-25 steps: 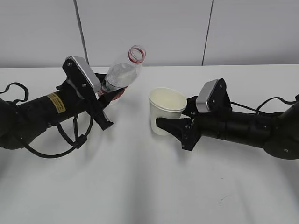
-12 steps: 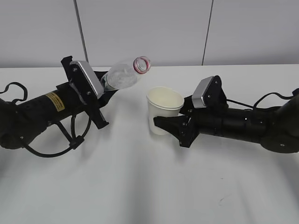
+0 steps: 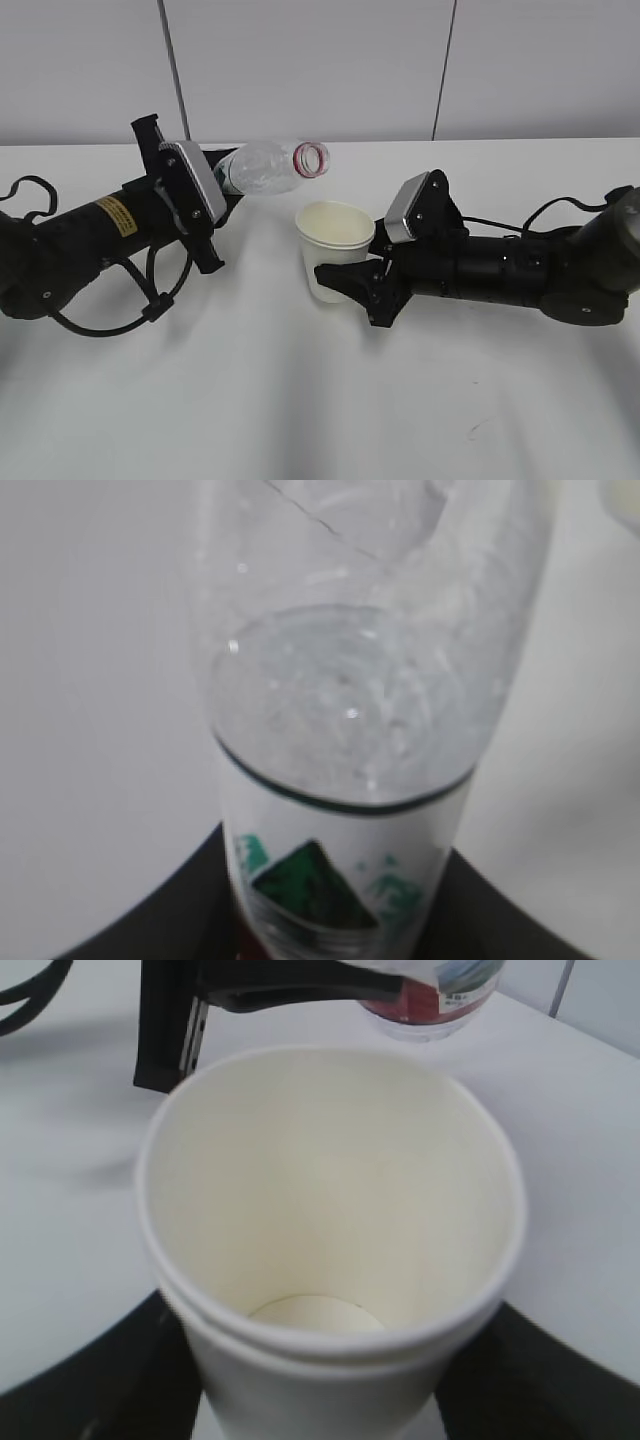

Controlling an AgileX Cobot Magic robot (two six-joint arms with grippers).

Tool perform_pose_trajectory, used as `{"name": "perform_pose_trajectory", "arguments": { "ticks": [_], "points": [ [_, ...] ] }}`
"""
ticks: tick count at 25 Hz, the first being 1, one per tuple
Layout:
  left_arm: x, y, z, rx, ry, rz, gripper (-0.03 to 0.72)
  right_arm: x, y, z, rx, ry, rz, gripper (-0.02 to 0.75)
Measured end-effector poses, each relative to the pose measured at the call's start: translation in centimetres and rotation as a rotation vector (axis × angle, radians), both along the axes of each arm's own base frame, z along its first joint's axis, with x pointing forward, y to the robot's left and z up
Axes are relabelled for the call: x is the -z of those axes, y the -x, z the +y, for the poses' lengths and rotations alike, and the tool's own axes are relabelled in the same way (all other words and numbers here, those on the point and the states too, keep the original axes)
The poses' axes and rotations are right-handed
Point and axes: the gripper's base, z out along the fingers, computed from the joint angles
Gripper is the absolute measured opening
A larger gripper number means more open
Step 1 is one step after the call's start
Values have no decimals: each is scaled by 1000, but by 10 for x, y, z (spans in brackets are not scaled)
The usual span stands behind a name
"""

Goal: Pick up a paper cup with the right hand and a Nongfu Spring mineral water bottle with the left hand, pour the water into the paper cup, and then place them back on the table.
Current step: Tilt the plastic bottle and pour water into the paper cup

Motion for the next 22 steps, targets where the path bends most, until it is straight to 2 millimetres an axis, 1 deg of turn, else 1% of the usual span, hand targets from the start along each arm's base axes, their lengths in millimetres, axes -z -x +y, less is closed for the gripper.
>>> {"name": "perform_pose_trajectory", "arguments": {
  "ticks": [13,22],
  "points": [
    [-3,-2,2,-20,-67,-104,279,0,0,0,-6,4,-1,467],
    [-4,-2,2,-15,-156,-174,279,0,3,2,-40,5,-8,467]
  ]
}}
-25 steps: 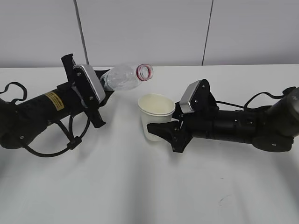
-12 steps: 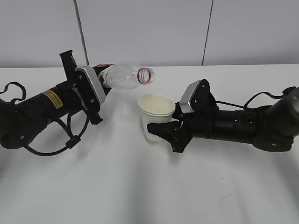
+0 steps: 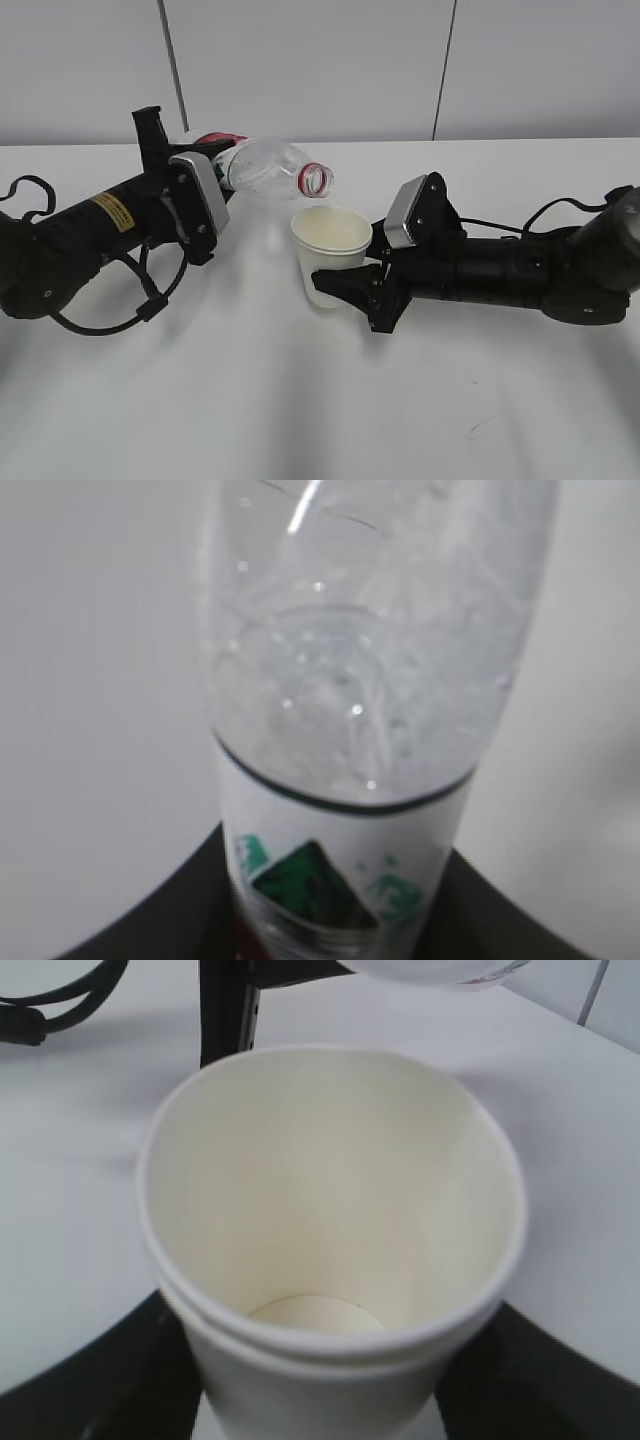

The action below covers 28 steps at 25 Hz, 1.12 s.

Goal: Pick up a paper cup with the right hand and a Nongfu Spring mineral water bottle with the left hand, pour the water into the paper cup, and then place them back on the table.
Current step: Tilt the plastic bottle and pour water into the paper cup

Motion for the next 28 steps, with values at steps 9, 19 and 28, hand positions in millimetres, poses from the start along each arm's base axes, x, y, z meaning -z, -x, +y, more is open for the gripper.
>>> {"name": "perform_pose_trajectory", "arguments": {
  "ticks": [9,19,28],
  "points": [
    [-1,-1,2,-17,-68,-58,279,0,0,0,-4,2,0,467],
    [-1,-1,2,-17,-133,-116,279,6,0,0,0,17,16,467],
    [-2,-1,2,-15,-172,-147,279,9,1,0,-6,9,21,467]
  ]
}}
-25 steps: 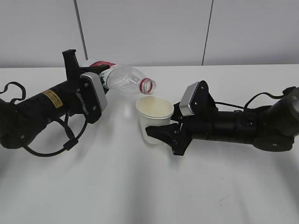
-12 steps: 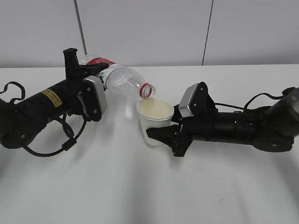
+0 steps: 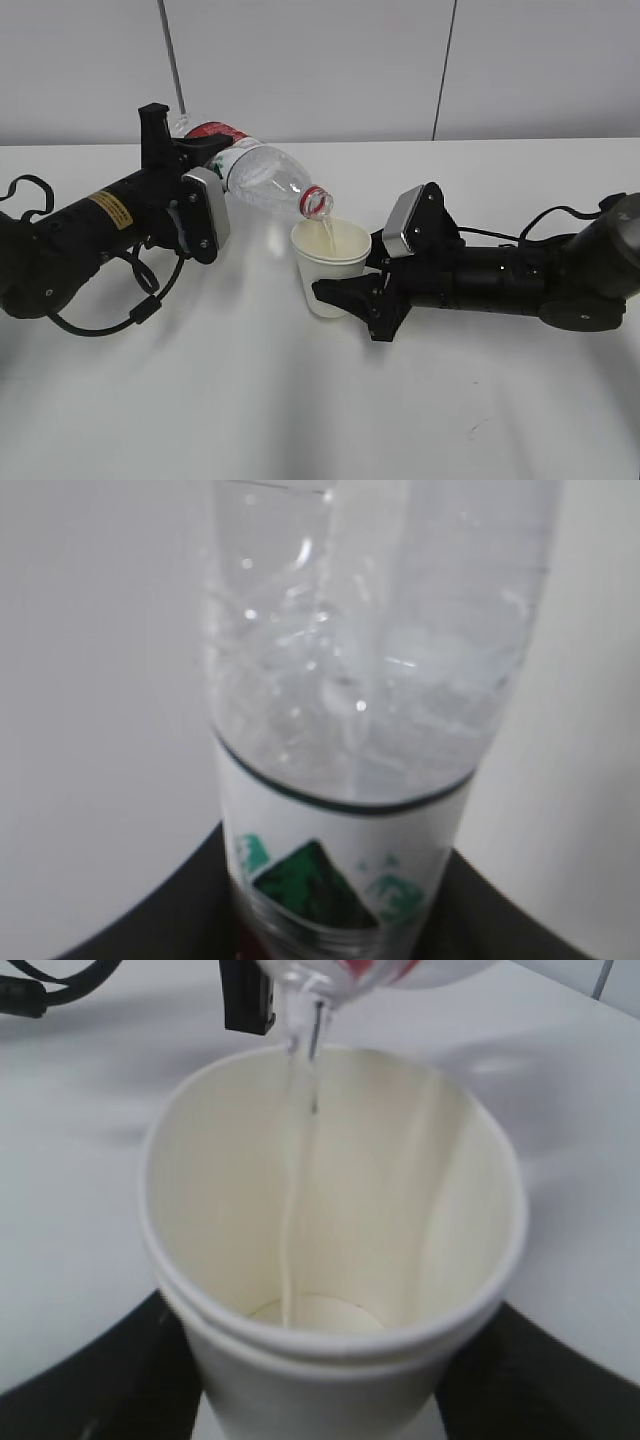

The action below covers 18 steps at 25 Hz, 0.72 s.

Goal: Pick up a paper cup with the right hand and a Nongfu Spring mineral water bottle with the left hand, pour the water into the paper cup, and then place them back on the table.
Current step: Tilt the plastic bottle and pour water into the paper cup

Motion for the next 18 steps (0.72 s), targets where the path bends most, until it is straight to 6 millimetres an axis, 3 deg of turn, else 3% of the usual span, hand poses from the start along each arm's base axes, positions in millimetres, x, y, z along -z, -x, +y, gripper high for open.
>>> {"name": "perform_pose_trajectory", "arguments": {
  "ticks": [18],
  "points": [
    [0,0,0,4,-63,-48,279,0,0,0,-1,2,-3,467]
  ]
}}
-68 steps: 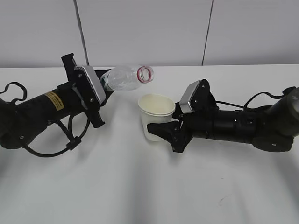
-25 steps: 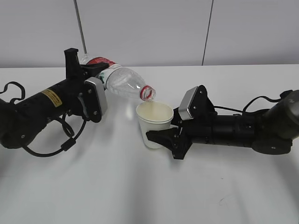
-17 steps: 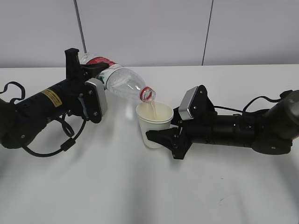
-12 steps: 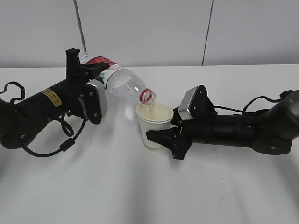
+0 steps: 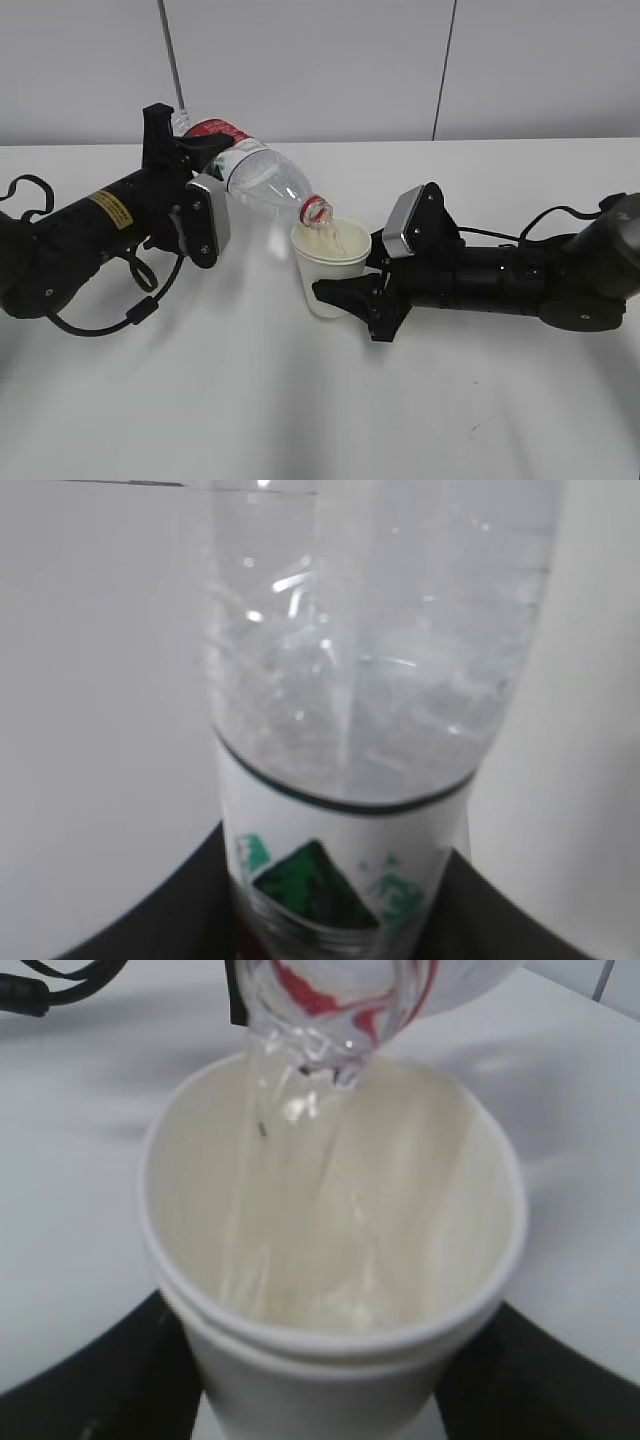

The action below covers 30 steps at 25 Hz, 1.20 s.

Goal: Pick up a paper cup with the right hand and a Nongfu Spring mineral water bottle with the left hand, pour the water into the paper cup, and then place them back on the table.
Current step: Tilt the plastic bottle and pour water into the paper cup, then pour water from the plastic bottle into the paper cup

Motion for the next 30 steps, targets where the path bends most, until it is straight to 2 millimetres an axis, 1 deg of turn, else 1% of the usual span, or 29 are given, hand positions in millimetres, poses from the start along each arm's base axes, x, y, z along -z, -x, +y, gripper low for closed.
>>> {"name": "perform_pose_trajectory", "arguments": {
  "ticks": [30],
  "points": [
    [0,0,0,1,0,-5,279,4,1,0,-4,-5,7,466]
  ]
}}
